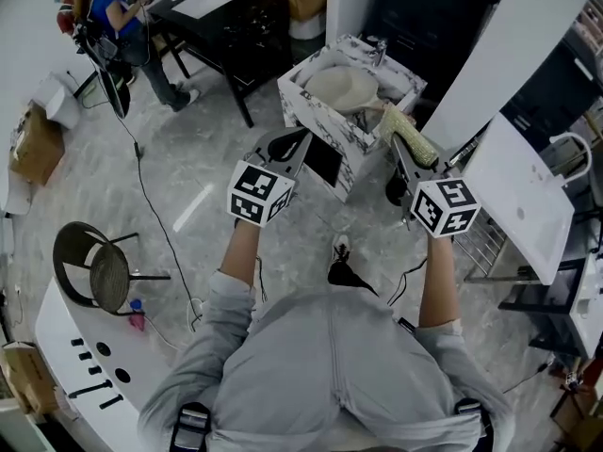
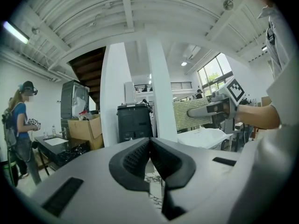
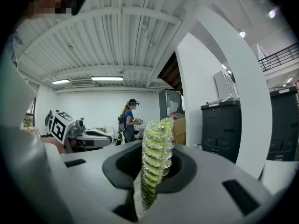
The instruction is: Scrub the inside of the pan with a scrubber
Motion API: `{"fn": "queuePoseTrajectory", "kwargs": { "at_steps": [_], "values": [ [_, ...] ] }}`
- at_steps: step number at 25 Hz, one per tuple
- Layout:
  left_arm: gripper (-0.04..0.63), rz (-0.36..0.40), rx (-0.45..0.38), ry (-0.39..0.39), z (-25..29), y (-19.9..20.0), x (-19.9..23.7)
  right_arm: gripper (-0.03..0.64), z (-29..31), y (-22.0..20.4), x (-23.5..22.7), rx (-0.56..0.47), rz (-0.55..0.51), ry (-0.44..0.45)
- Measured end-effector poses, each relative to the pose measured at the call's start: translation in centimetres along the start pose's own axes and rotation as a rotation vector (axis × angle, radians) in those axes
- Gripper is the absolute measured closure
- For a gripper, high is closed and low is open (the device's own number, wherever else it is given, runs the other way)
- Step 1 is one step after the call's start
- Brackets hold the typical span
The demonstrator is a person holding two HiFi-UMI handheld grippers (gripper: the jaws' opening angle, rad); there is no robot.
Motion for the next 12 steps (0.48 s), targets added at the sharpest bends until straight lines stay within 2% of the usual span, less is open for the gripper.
{"fn": "queuePoseTrajectory", "kwargs": {
  "at_steps": [6, 12],
  "values": [
    [0.572, -0.009, 0.004, 0.032, 8.5, 0.9, 2.5, 0.534, 4.3, 1.2, -8.4, 0.000, 0.017, 0.009],
    [0.572, -0.019, 0.010, 0.069, 15.0, 1.5, 5.1, 0.534, 8.2, 2.4, -14.8, -0.019, 0.006, 0.011]
  ]
}}
Point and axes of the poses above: the fingertips, and each gripper's own axes: z forward along the fingers, x to its left, y out of its top, the point moved 3 cm from there along -z, backward along the fingers, and after that the axes turned 7 degrees about y, right-handed, at the moved point
